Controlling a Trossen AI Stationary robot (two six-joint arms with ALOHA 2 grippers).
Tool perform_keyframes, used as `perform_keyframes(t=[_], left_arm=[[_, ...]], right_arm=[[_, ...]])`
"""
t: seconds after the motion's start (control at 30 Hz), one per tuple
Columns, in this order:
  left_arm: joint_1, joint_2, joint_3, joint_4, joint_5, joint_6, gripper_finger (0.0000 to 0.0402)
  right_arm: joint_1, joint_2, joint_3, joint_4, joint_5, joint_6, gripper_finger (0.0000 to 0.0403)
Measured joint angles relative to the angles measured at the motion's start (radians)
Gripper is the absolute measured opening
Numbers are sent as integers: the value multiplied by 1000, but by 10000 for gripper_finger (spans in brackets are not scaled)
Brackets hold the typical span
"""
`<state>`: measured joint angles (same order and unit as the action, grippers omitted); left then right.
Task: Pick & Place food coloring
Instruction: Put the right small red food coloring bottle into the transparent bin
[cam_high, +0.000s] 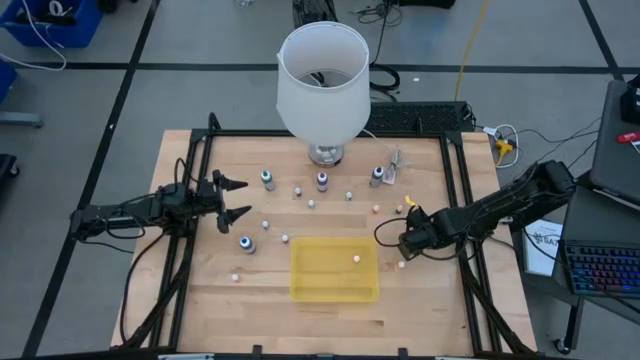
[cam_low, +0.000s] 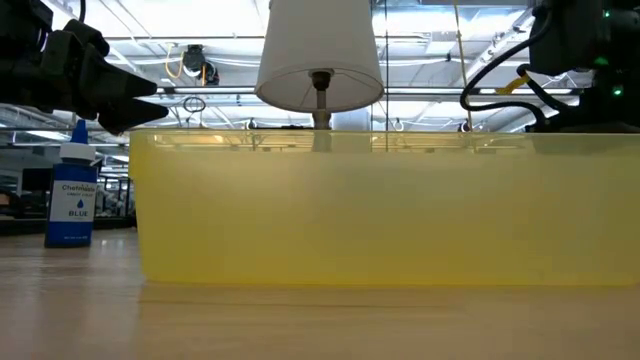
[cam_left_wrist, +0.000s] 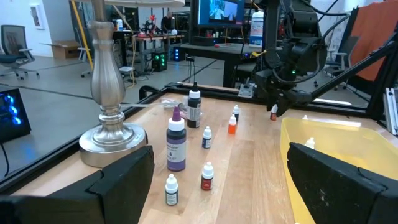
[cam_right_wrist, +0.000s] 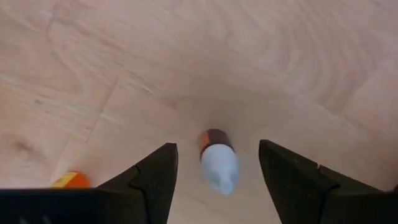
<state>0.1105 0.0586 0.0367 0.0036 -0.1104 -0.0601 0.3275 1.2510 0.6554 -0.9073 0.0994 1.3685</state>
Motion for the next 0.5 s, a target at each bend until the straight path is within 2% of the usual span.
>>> perform_keyframes(t=[0.5], left_arm=[[0, 0, 0, 0, 0, 0, 365]], right_arm=[[0, 0, -1, 7, 0, 4, 212]])
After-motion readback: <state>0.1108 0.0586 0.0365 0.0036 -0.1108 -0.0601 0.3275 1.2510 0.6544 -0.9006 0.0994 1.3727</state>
